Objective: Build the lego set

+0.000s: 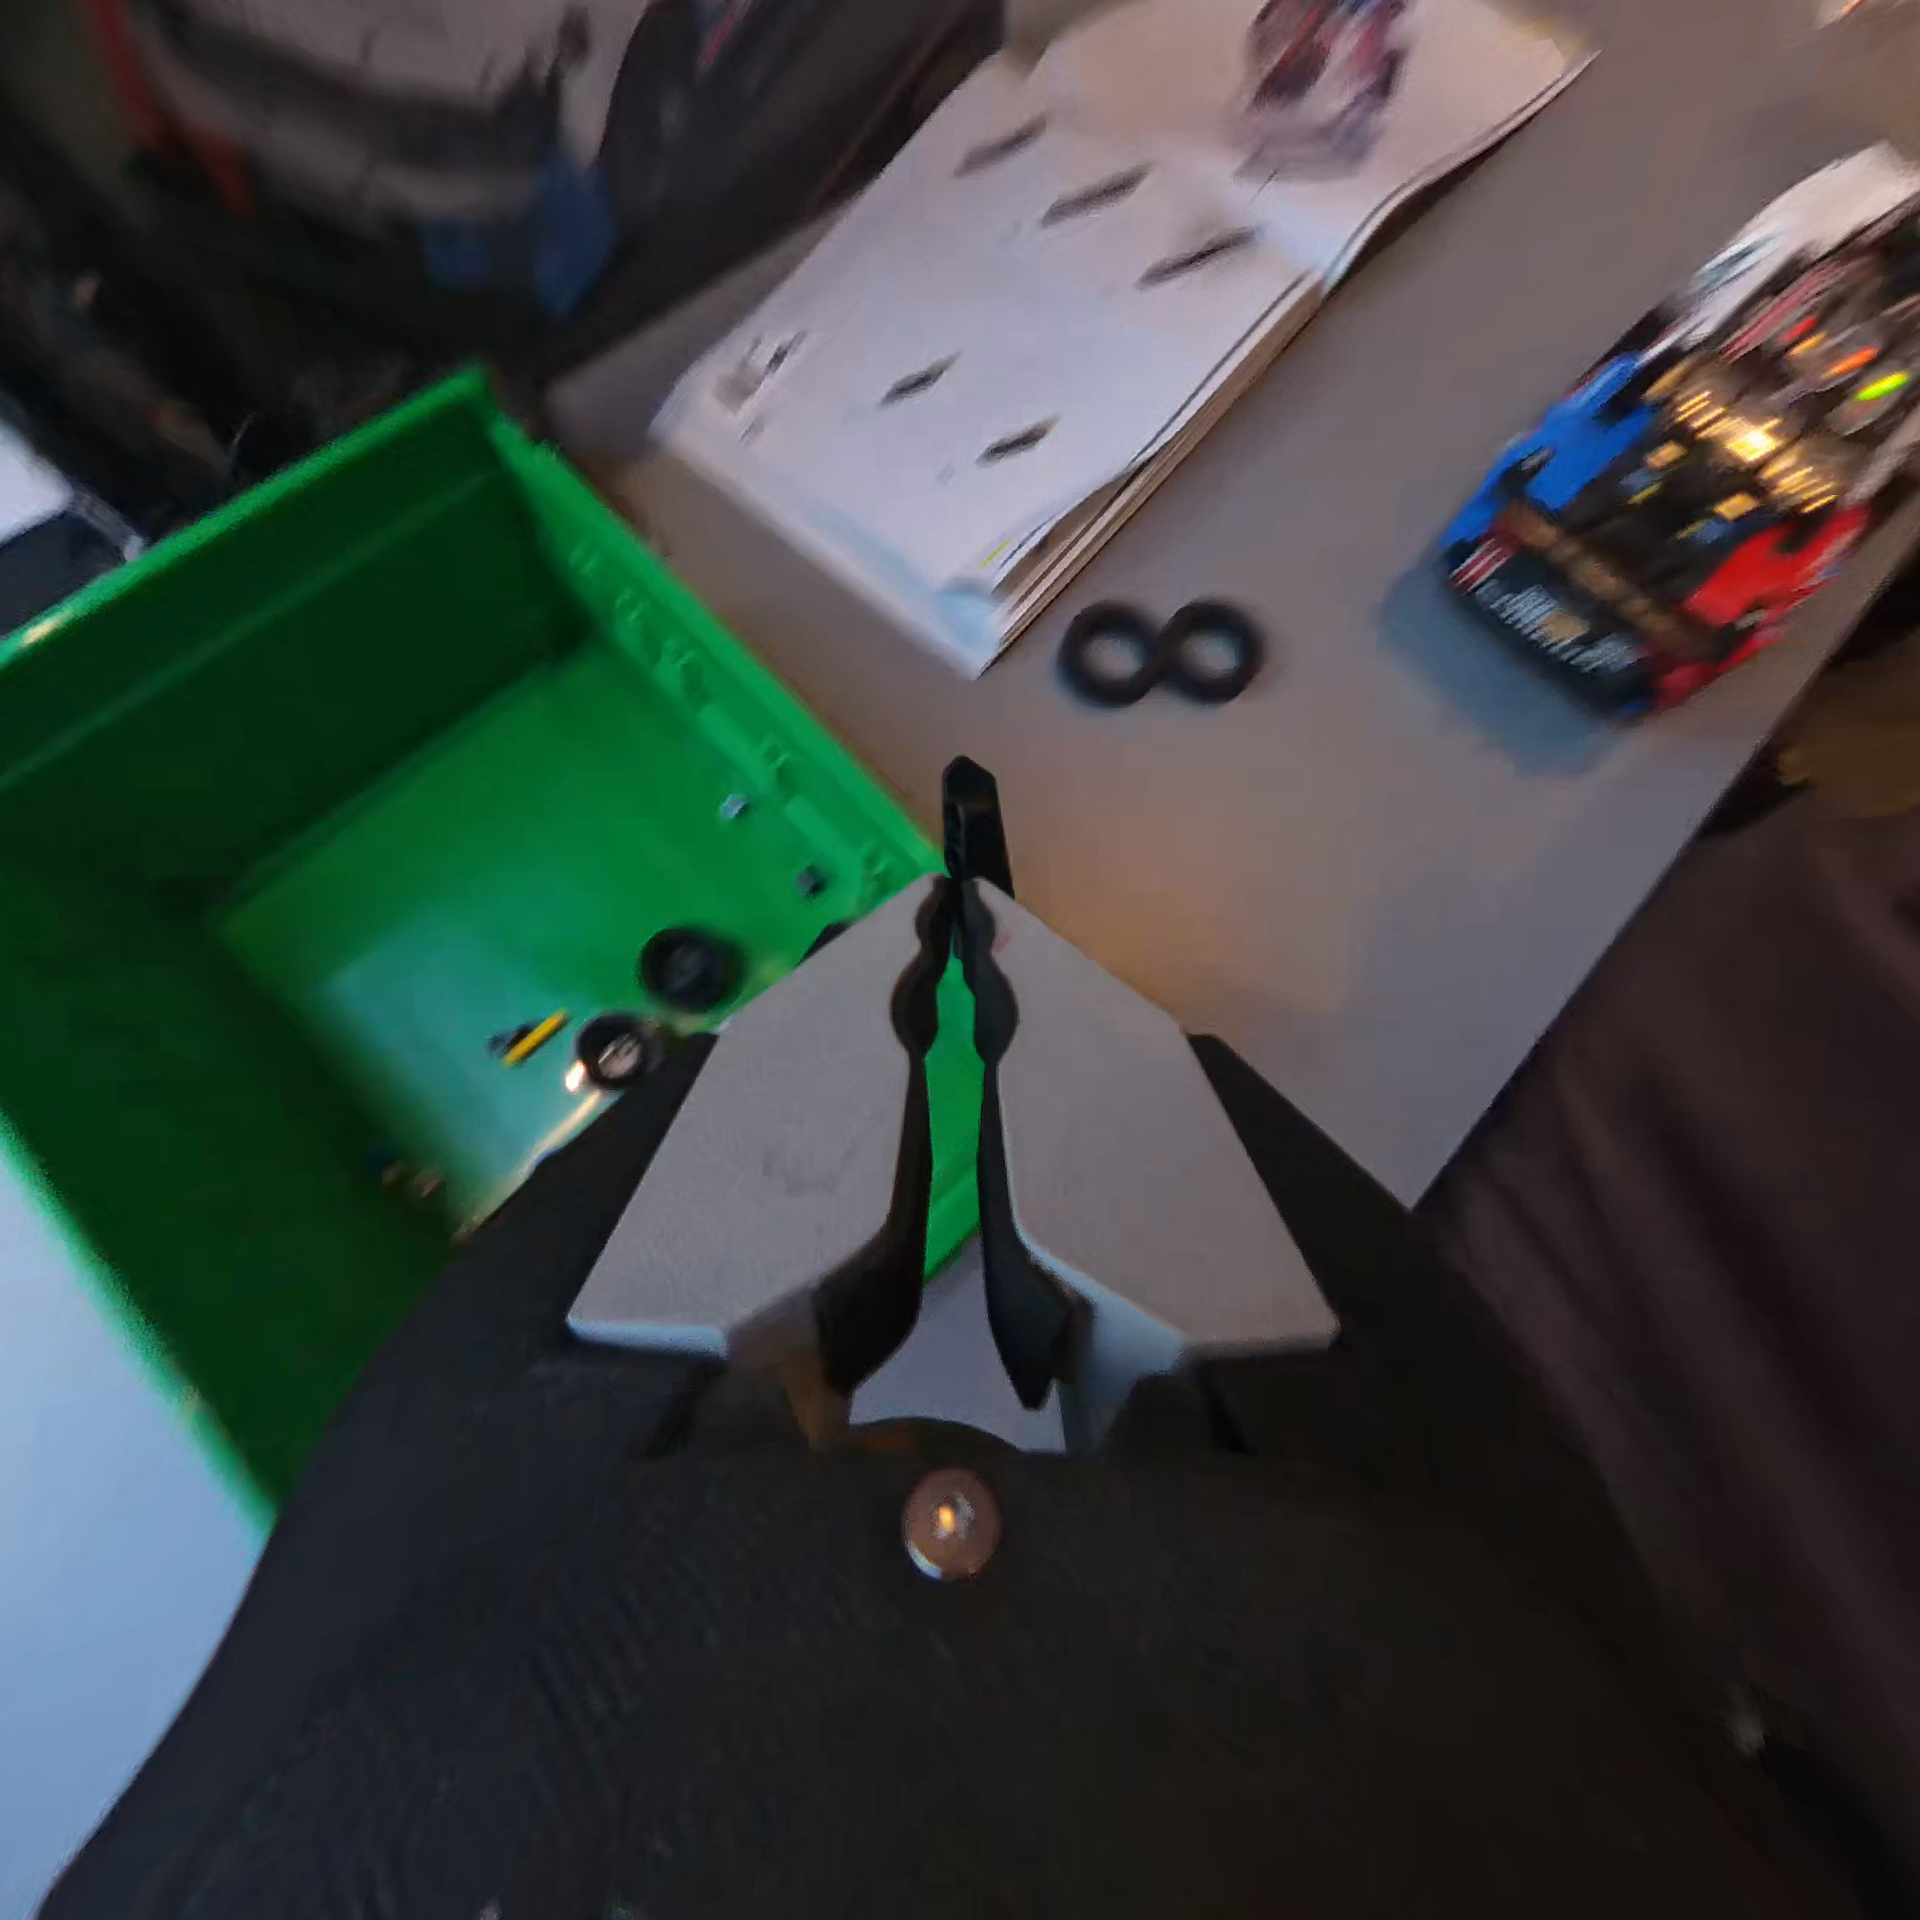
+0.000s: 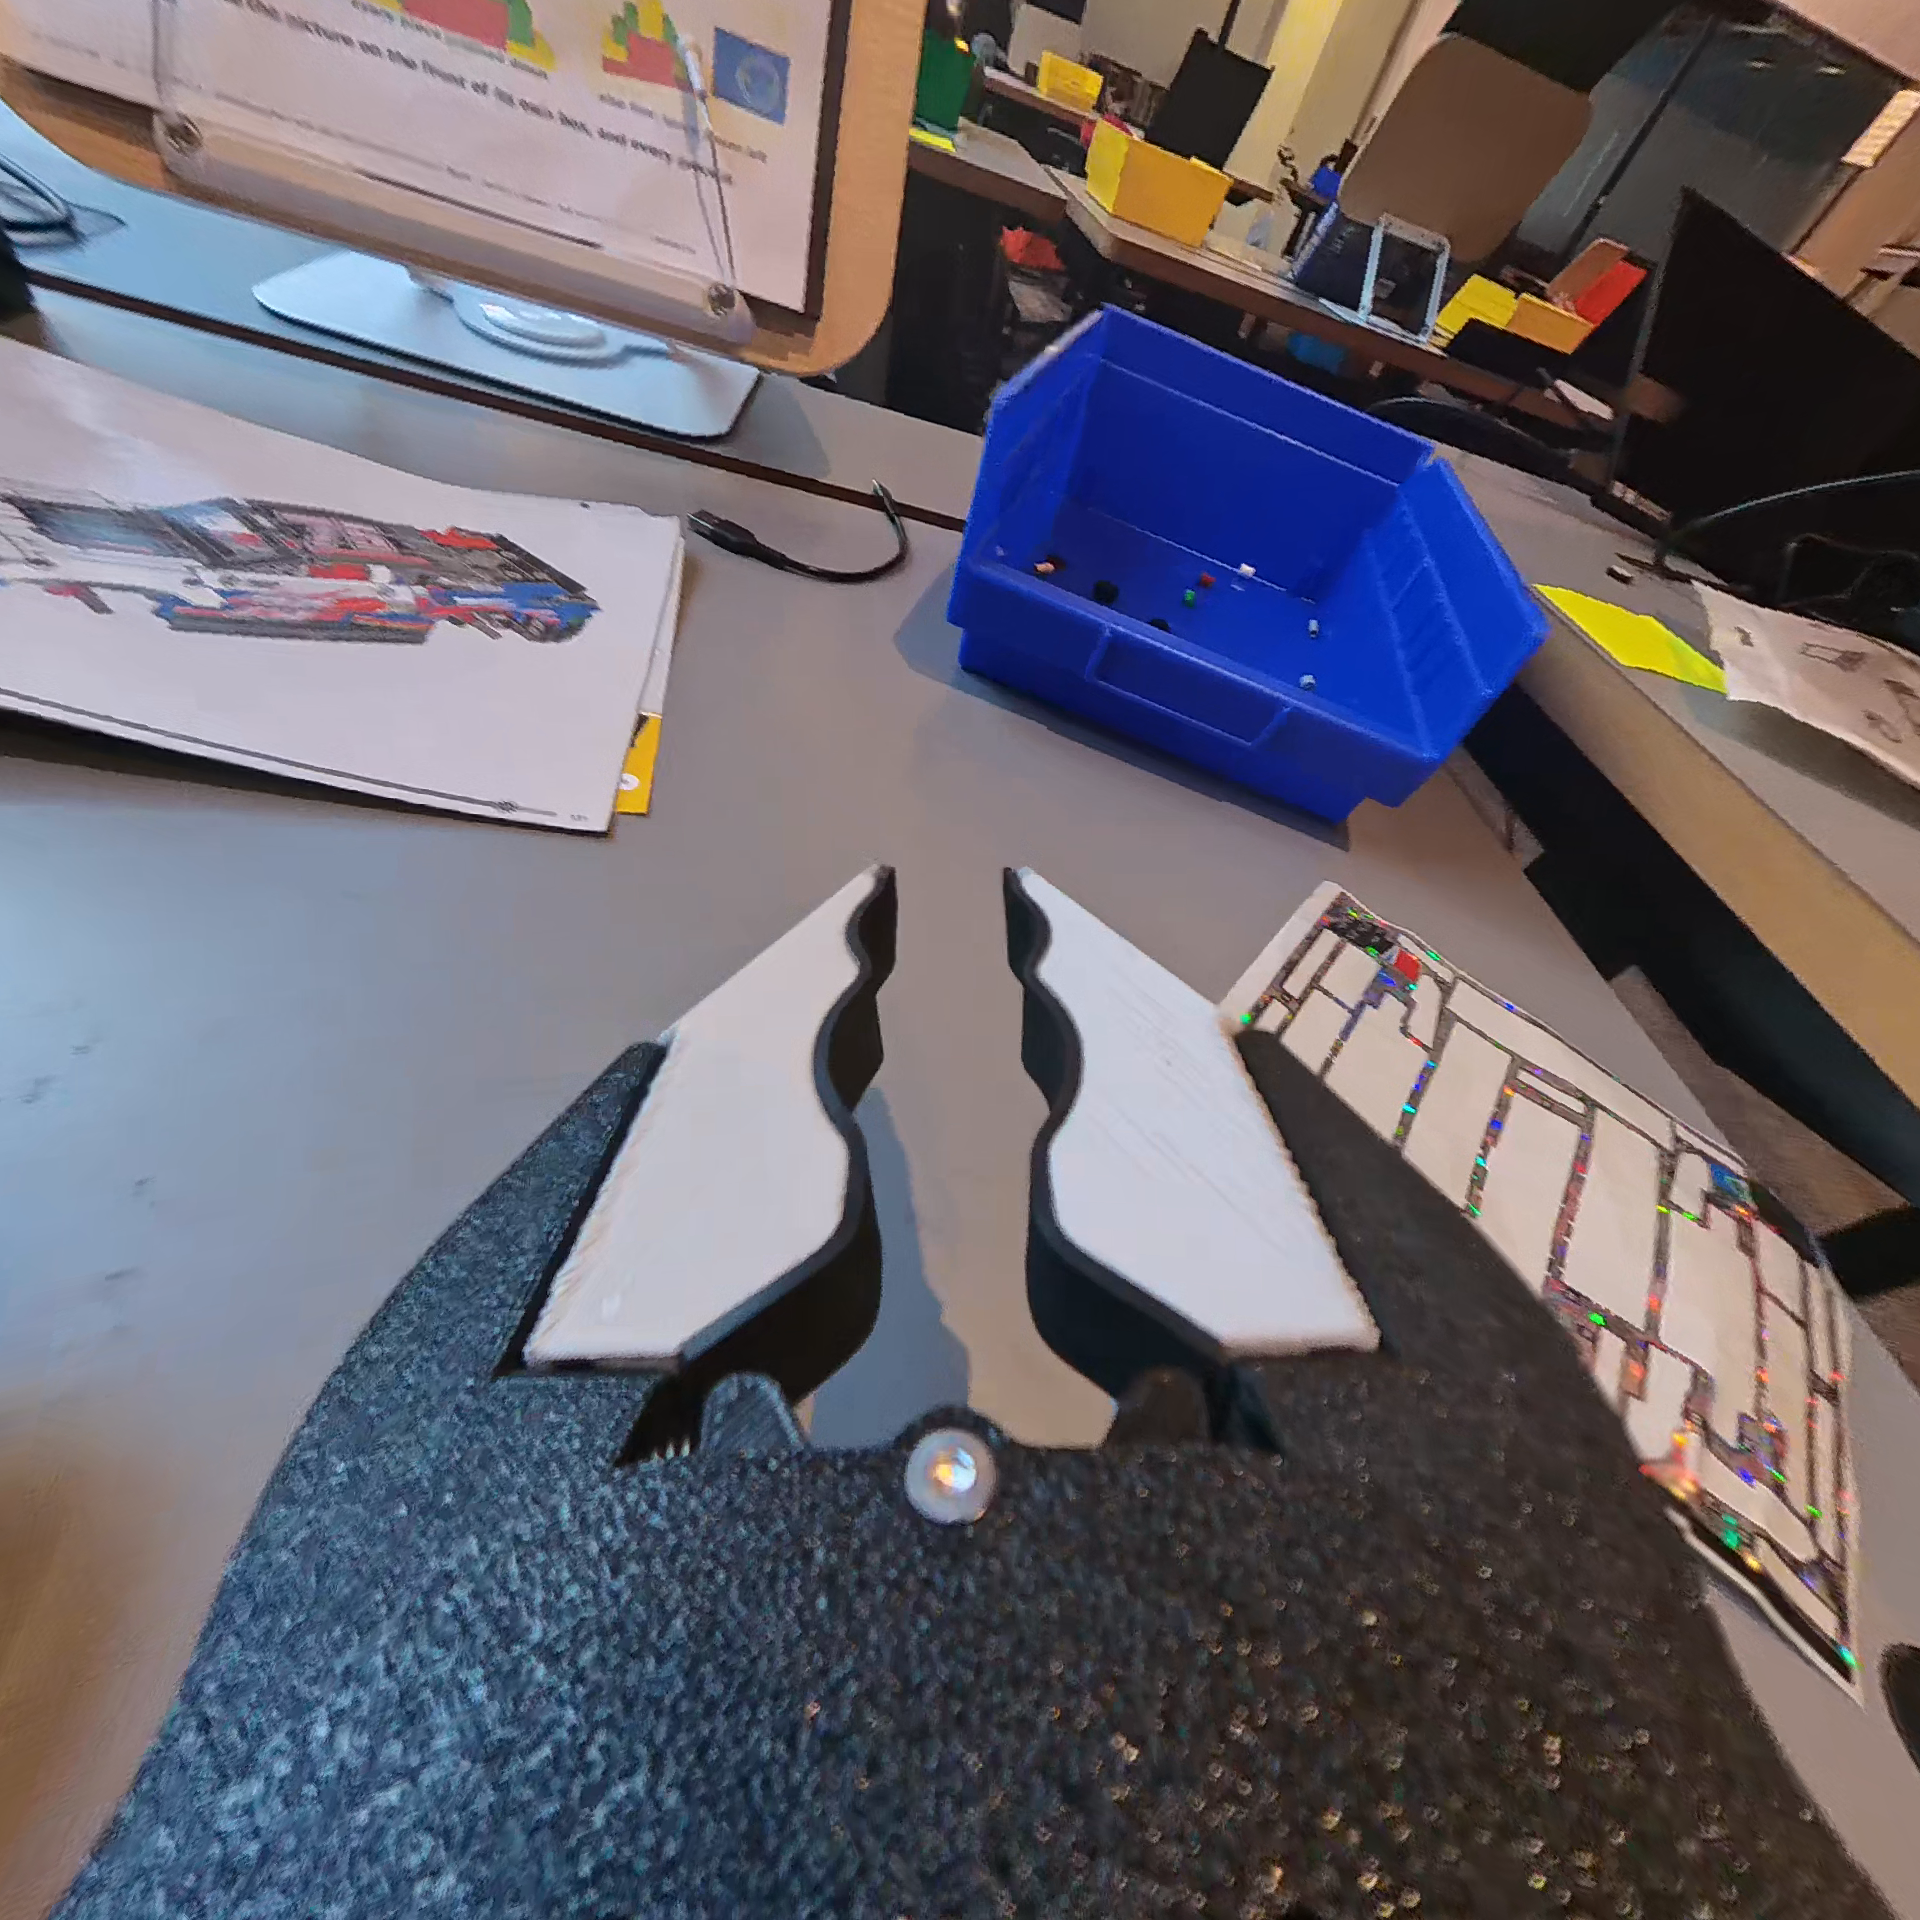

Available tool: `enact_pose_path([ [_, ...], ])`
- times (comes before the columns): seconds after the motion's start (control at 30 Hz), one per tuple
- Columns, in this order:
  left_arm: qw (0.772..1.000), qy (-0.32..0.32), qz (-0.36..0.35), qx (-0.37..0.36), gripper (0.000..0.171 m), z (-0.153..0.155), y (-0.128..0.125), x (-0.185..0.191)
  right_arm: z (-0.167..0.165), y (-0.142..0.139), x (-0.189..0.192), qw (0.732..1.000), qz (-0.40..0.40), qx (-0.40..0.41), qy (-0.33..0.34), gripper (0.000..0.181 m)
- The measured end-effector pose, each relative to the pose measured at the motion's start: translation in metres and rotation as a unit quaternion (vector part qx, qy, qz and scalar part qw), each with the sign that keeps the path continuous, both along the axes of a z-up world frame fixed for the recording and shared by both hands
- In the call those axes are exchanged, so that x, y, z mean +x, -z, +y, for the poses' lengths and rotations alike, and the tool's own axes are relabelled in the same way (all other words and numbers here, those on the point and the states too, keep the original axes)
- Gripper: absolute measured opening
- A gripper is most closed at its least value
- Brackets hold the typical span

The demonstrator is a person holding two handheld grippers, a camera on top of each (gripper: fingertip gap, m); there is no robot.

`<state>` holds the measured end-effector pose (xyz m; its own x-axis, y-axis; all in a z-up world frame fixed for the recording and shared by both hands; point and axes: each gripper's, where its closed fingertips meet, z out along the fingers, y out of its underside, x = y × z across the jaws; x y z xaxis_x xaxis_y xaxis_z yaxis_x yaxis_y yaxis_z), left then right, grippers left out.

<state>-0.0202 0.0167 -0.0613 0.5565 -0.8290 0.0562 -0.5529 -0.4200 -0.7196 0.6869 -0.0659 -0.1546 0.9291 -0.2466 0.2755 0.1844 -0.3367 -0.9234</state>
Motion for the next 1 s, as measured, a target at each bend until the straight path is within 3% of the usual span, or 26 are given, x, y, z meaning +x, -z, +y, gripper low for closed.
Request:
enact_pose_path([
  [0.07,0.999,0.023,-0.027,0.014,0.000,-0.021,0.002,0.029,-0.001,0.003,0.002,1.000,-0.016,-0.013,0.014,0.017],
  [0.17,0.997,0.037,-0.073,-0.015,0.000,-0.059,0.030,0.074,-0.003,0.005,0.003,0.999,-0.035,-0.024,0.028,0.016],
  [0.23,0.996,0.007,-0.082,-0.016,0.000,-0.070,0.061,0.094,-0.003,0.005,0.004,0.998,-0.039,-0.027,0.033,0.016],
  [0.37,0.997,-0.056,-0.023,-0.037,0.000,-0.071,0.138,0.098,-0.003,0.004,0.006,0.998,-0.035,-0.024,0.036,0.016],
  [0.43,0.996,-0.073,-0.009,-0.051,0.005,-0.068,0.157,0.097,-0.004,0.003,0.006,0.999,-0.033,-0.019,0.035,0.016],
  [0.57,0.995,-0.089,-0.025,-0.042,0.017,-0.064,0.158,0.101,-0.007,-0.002,0.007,0.999,-0.023,0.000,0.035,0.016],
  [0.7,0.997,-0.070,-0.013,-0.003,0.022,-0.070,0.146,0.100,-0.010,-0.006,0.012,0.999,-0.003,0.017,0.042,0.016],
  [0.77,0.999,-0.030,-0.014,0.019,0.028,-0.081,0.135,0.102,-0.011,-0.004,0.013,0.999,0.006,0.016,0.041,0.016],
  [1.0,0.984,0.092,-0.140,0.053,0.045,-0.111,0.055,0.105,-0.006,0.001,0.007,1.000,-0.002,-0.002,0.028,0.016],
])
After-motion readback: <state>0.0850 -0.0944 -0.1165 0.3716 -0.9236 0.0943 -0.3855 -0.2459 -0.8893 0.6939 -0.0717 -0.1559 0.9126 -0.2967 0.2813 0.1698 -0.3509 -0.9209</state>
